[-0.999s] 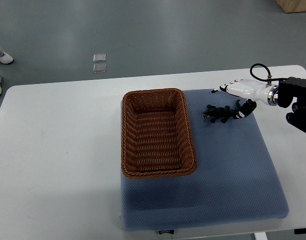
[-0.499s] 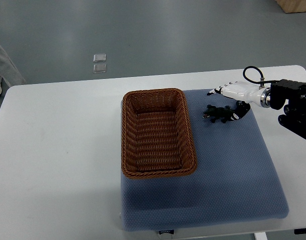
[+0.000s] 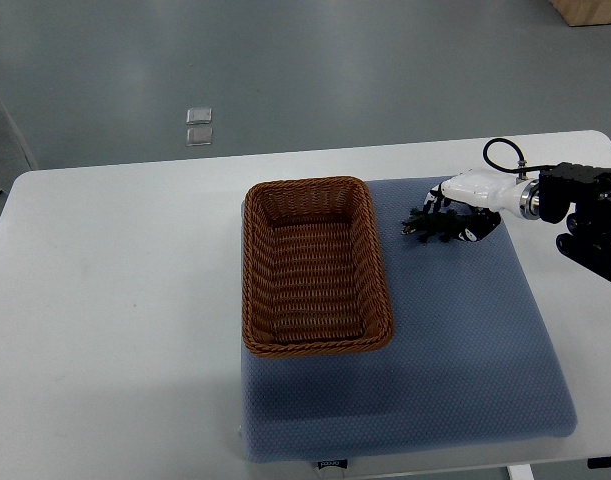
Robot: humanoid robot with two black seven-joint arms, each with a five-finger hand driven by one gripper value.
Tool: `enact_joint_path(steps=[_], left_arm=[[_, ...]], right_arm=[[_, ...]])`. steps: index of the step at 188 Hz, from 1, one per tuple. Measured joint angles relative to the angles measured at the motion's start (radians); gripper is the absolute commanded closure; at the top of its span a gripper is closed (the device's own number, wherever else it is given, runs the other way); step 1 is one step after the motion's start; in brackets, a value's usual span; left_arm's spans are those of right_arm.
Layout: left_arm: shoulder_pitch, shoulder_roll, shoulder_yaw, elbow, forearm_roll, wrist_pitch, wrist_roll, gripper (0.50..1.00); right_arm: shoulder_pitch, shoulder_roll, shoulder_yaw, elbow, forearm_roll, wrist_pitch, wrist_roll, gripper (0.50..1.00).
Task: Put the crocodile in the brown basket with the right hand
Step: 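Close the right hand's fingers around the crocodile toy, then lift the crocodile with the right hand and carry it over the basket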
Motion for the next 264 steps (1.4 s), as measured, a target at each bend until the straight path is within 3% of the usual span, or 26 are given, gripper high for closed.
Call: enact_joint_path(steps=[70,112,264], left_arm=[[0.0,0.0,0.0,0.0,0.0,0.0,0.0,0.5],[0.0,0.0,0.0,0.0,0.0,0.0,0.0,0.5],[0.0,0.0,0.0,0.0,0.0,0.0,0.0,0.5]], right_arm=[[0.001,-0.001,0.0,0.002,0.0,0.0,0.001,0.93],[0.002,-0.004,0.001,0.002,0.0,-0.002,0.001,0.995],[0.025,-0.022,0.013,0.009,0.006,-0.027,0.011,1.0]])
